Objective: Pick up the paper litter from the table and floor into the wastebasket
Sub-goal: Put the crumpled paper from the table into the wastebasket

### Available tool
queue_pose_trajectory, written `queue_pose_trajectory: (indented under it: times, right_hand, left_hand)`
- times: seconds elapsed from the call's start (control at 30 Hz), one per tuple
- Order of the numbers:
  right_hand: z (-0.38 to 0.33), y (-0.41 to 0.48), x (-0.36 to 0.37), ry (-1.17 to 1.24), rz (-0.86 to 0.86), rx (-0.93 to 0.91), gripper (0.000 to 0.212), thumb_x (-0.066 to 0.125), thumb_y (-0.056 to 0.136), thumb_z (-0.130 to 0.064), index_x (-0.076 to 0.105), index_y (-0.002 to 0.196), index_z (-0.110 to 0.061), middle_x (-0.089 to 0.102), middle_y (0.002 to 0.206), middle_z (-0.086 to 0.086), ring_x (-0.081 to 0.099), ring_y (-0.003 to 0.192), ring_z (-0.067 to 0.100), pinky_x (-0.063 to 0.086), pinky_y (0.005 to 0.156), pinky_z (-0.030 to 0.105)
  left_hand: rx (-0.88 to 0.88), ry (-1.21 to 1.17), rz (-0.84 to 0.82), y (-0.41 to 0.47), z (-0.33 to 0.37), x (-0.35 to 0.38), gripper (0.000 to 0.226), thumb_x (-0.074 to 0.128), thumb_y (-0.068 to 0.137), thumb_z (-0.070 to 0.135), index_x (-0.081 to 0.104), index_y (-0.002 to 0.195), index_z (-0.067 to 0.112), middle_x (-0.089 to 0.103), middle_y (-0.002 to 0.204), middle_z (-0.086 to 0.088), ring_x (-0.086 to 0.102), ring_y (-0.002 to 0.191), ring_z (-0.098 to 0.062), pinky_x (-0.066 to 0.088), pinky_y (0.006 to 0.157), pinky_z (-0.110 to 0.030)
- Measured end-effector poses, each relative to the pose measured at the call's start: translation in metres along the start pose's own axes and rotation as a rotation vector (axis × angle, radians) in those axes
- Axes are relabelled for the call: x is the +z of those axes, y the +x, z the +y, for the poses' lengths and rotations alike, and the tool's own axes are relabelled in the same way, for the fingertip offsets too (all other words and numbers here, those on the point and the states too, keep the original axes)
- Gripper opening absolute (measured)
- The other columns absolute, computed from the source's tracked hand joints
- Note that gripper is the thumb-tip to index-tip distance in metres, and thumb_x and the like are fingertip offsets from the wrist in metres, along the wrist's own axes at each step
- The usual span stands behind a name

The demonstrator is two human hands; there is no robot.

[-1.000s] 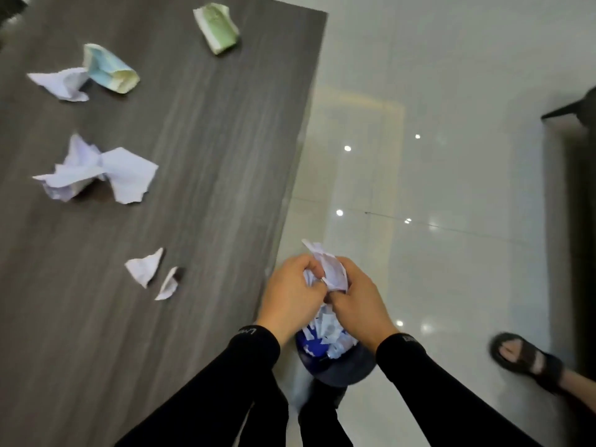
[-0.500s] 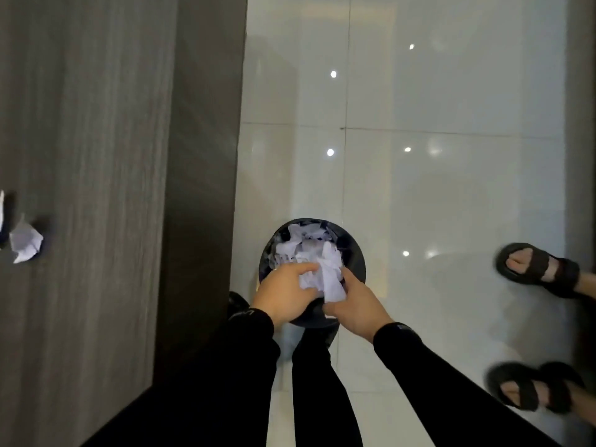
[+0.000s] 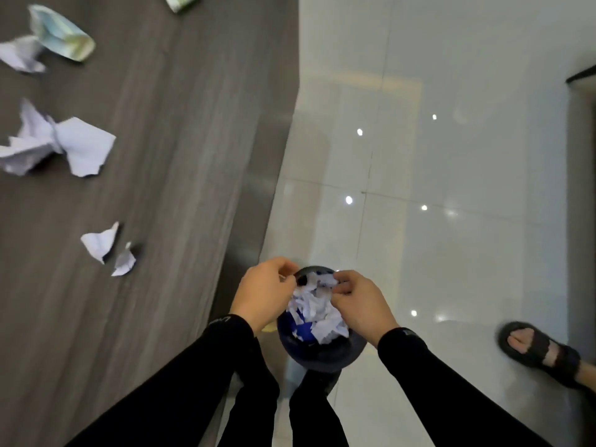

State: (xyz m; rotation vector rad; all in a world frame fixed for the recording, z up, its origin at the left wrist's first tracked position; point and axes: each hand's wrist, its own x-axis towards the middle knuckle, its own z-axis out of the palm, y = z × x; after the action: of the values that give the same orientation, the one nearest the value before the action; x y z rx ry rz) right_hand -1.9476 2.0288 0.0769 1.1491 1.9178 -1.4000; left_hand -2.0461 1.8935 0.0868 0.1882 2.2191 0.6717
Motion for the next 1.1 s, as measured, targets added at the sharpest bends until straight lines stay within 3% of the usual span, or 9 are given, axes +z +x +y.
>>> queue_pose_trajectory:
  times: [0.27,0.47,0.53,0.6,0.7,0.77,0.87,0.97,1.1]
  right_hand:
    - [-0.148,-0.005,0.039,0.015,-0.053,-0.274,0.033,0.050,0.084,-0.003,0.058,0.114,-0.014,0.061,0.088,0.003,0.056,0.071,0.014,0.045,0.068,0.022]
    - [-0.214,0.003,0.106,-0.132,-0.106,-0.354,0.031,0.054,0.084,-0.004,0.060,0.114,-0.011,0.061,0.083,-0.001,0.056,0.074,0.014,0.045,0.067,0.016]
    - [-0.226,0.006,0.130,-0.199,-0.134,-0.362,0.033,0.056,0.083,-0.006,0.060,0.115,-0.011,0.061,0.084,-0.001,0.056,0.077,0.014,0.047,0.078,0.025]
    - [-0.236,0.010,0.153,-0.246,-0.170,-0.362,0.035,0.057,0.083,-0.006,0.059,0.118,-0.010,0.061,0.088,-0.001,0.056,0.081,0.015,0.047,0.085,0.029]
    - [-0.246,0.018,0.174,-0.259,-0.190,-0.348,0.037,0.057,0.082,-0.005,0.057,0.119,-0.012,0.060,0.091,-0.001,0.057,0.083,0.013,0.047,0.084,0.027]
    - [-0.253,0.026,0.183,-0.265,-0.196,-0.338,0.037,0.057,0.082,-0.006,0.057,0.118,-0.015,0.060,0.091,-0.002,0.057,0.081,0.012,0.043,0.078,0.023]
    - [-0.267,0.037,0.191,-0.276,-0.192,-0.327,0.035,0.056,0.081,-0.006,0.057,0.115,-0.016,0.061,0.090,-0.003,0.058,0.080,0.015,0.047,0.077,0.028]
    - [-0.281,0.046,0.197,-0.277,-0.169,-0.326,0.032,0.054,0.082,-0.006,0.058,0.112,-0.015,0.062,0.086,-0.002,0.061,0.082,0.020,0.051,0.085,0.036]
    - [-0.294,0.051,0.202,-0.257,-0.146,-0.325,0.030,0.052,0.082,-0.006,0.059,0.108,-0.017,0.063,0.081,-0.005,0.064,0.080,0.021,0.052,0.077,0.033]
  left_hand:
    - [0.016,-0.158,0.359,-0.013,-0.011,-0.131,0.017,0.057,0.080,0.015,0.070,0.087,0.025,0.066,0.073,0.007,0.064,0.075,-0.016,0.046,0.073,-0.025]
    - [-0.184,-0.152,0.519,-0.022,-0.092,-0.204,0.014,0.059,0.078,0.019,0.065,0.089,0.027,0.072,0.094,-0.003,0.066,0.085,-0.017,0.046,0.072,-0.024]
    - [-0.206,0.079,0.438,-0.022,-0.119,-0.213,0.047,0.069,0.074,0.032,0.059,0.119,0.021,0.059,0.128,-0.012,0.055,0.115,-0.026,0.041,0.090,-0.028]
    - [-0.174,0.226,0.293,-0.018,-0.137,-0.214,0.083,0.070,0.069,0.048,0.036,0.141,0.028,0.022,0.155,-0.015,0.027,0.139,-0.028,0.028,0.108,-0.033]
    - [-0.108,0.310,0.210,-0.004,-0.147,-0.200,0.086,0.063,0.072,0.052,0.021,0.145,0.038,-0.002,0.159,-0.008,0.011,0.143,-0.024,0.027,0.110,-0.038]
    - [-0.070,0.377,0.243,0.002,-0.151,-0.192,0.065,0.054,0.080,0.046,0.031,0.140,0.038,0.013,0.155,-0.007,0.020,0.139,-0.024,0.032,0.105,-0.037]
    - [0.023,0.384,0.238,0.007,-0.154,-0.189,0.026,0.039,0.089,0.029,0.052,0.110,0.023,0.042,0.125,-0.004,0.044,0.116,-0.027,0.044,0.088,-0.041]
    - [0.035,0.362,0.202,0.012,-0.160,-0.195,0.026,0.037,0.090,0.028,0.051,0.109,0.017,0.047,0.120,-0.007,0.050,0.109,-0.028,0.043,0.089,-0.041]
    - [-0.119,0.038,0.444,0.019,-0.174,-0.218,0.016,0.043,0.091,0.020,0.055,0.094,0.010,0.054,0.107,-0.011,0.057,0.096,-0.035,0.039,0.080,-0.040]
